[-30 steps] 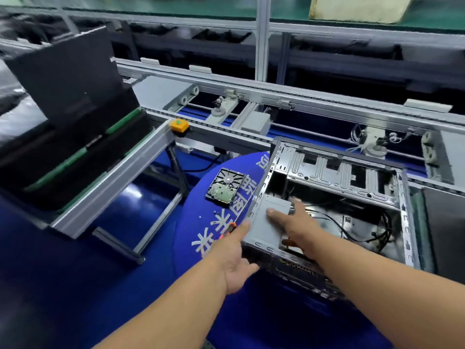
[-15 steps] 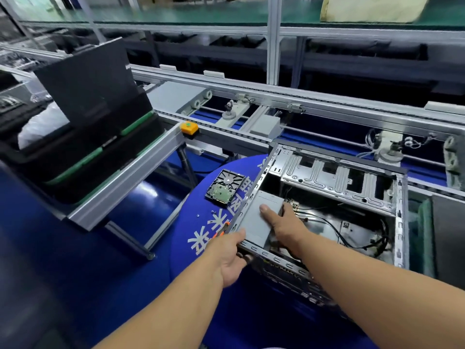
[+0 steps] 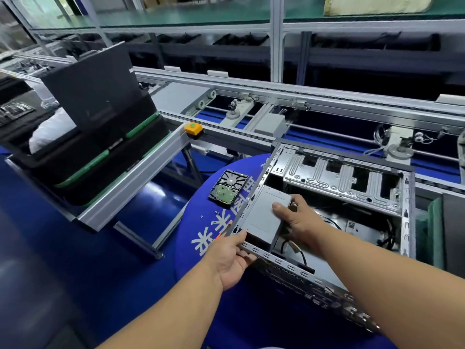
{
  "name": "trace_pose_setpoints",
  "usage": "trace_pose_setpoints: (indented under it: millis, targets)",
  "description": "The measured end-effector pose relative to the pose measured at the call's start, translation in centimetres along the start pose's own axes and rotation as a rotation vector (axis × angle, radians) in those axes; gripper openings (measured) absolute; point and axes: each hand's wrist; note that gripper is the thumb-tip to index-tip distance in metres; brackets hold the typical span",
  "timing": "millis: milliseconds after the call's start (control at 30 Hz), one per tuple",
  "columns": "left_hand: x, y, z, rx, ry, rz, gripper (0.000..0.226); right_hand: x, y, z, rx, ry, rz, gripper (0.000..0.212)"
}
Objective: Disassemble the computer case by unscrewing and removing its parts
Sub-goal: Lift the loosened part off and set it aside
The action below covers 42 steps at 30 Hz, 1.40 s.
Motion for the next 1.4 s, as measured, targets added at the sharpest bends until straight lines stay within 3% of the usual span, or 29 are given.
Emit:
trace_pose_setpoints:
  millis: [133, 300, 367, 467, 567, 633, 767, 1000, 1067, 1233, 1400]
  targets:
    - [-0.1, 0.0, 0.0, 0.003, -0.001, -0.001, 0.024, 0.8, -1.0, 0.8, -0.055, -0.118, -0.082, 0.046]
    - [-0.1, 0.3, 0.0, -0.016, -0.013, 0.014, 0.022, 1.7, -0.9, 2.6, -0.111, -1.077, -0.495, 0.069]
    - [0.1, 0.6, -0.1, -0.042, 0.009, 0.022, 0.026, 1.5, -1.1, 3.4, -0.056, -1.271, -0.463, 0.09]
    - [0.2, 0.8, 0.0, -0.089, 0.076, 0.029, 0.026, 1.9, -1.0, 3.8, -0.023, -1.261, -0.364, 0.128]
    - [0.0, 0.8, 0.1, -0.098, 0.076, 0.009, 0.02, 3.2, -0.3, 3.5, -0.002, -1.318, -0.319, 0.141]
    - [0.0, 0.7, -0.1, -0.062, 0.066, -0.016, 0.014, 3.7, 0.0, 3.6, 0.021, -1.403, -0.327, 0.141]
    - [-0.3, 0.9, -0.9, -0.003, 0.096, -0.04, 0.011, 3.8, -0.3, 3.4, 0.004, -1.516, -0.452, 0.123]
    - [-1.1, 0.8, -0.1, -0.045, 0.137, -0.041, 0.017, 3.0, -1.3, 0.9, -0.03, -1.402, -0.55, 0.104]
    - [-1.1, 1.1, 0.3, -0.081, 0.131, -0.018, 0.014, 3.0, -2.1, -0.9, -0.017, -1.337, -0.548, 0.106]
    - [-1.1, 1.7, 0.8, -0.149, 0.133, 0.006, 0.017, 2.4, -3.9, -3.1, 0.003, -1.21, -0.464, 0.14]
    - [-1.3, 1.4, 0.3, -0.101, 0.199, -0.056, 0.012, 2.3, -4.1, -1.7, -0.02, -1.122, -0.454, 0.136]
Point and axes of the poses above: each hand's wrist, its own y-axis towards the middle knuckle, its own z-axis out of the palm, x = y × z, and after that the axes turned 7 degrees about y, right-handed
